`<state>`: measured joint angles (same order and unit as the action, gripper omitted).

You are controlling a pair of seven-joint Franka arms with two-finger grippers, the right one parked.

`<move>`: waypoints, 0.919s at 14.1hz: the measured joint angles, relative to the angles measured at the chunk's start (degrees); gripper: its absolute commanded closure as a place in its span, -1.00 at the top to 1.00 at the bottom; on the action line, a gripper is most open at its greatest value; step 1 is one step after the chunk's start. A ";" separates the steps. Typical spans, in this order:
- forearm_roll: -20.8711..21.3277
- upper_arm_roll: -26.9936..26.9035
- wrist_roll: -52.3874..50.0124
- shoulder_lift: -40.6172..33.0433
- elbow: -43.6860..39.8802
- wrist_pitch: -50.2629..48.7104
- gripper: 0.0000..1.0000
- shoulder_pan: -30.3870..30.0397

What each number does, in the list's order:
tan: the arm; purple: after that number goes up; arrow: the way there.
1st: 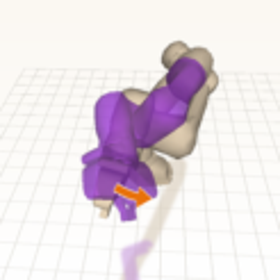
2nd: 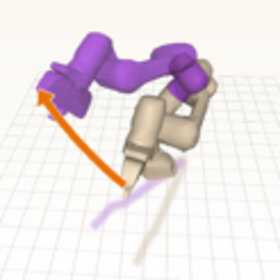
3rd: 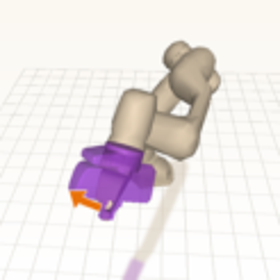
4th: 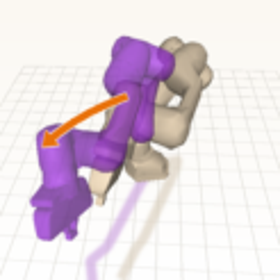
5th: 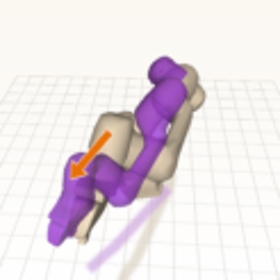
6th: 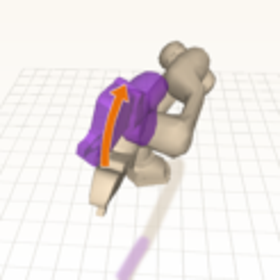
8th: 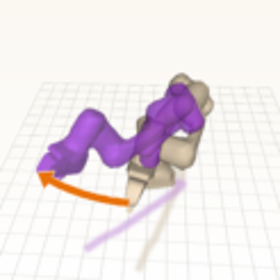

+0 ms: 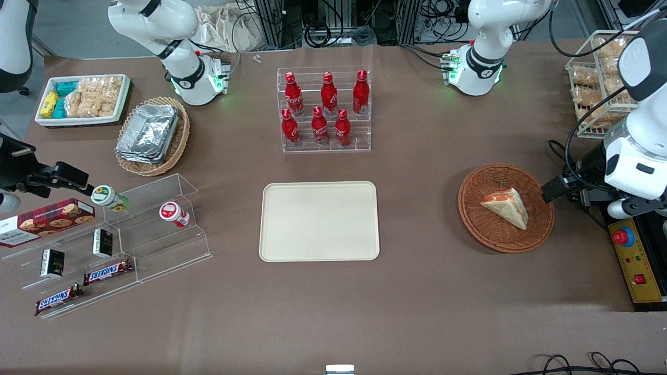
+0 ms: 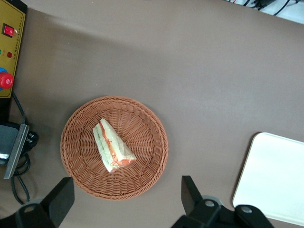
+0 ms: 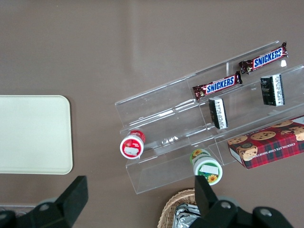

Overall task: Place sandwich from basket to tray
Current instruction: 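Lower the open left gripper toward the wrapped sandwich in the wicker basket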

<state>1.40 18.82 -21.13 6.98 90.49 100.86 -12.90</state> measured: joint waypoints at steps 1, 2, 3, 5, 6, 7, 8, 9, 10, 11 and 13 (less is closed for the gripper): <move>0.00 -0.01 0.20 0.00 0.00 -0.33 1.00 0.00; 0.00 -0.02 0.25 0.00 0.00 -0.82 1.00 0.00; 0.00 -0.04 0.25 0.01 0.00 -1.10 1.00 -0.01; 0.00 -0.25 0.11 0.17 0.03 -1.70 1.00 -0.05; 0.00 -0.41 -0.94 0.37 0.32 -2.25 1.00 -0.06; 0.01 -0.57 -4.07 0.57 1.30 -2.34 1.00 -0.09; 0.02 -0.76 -8.85 0.82 2.72 -1.83 1.00 -0.10; 0.52 -0.88 -14.04 1.10 4.53 -0.67 1.00 -0.11; 1.68 -0.93 -18.73 1.40 6.65 0.85 1.00 -0.11; 2.69 -0.93 -22.49 1.65 9.15 2.60 1.00 -0.11; 3.24 -0.94 -27.94 1.76 14.59 6.80 1.00 -0.12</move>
<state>4.64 17.88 -49.07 8.74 105.09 107.66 -13.02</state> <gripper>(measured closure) 0.000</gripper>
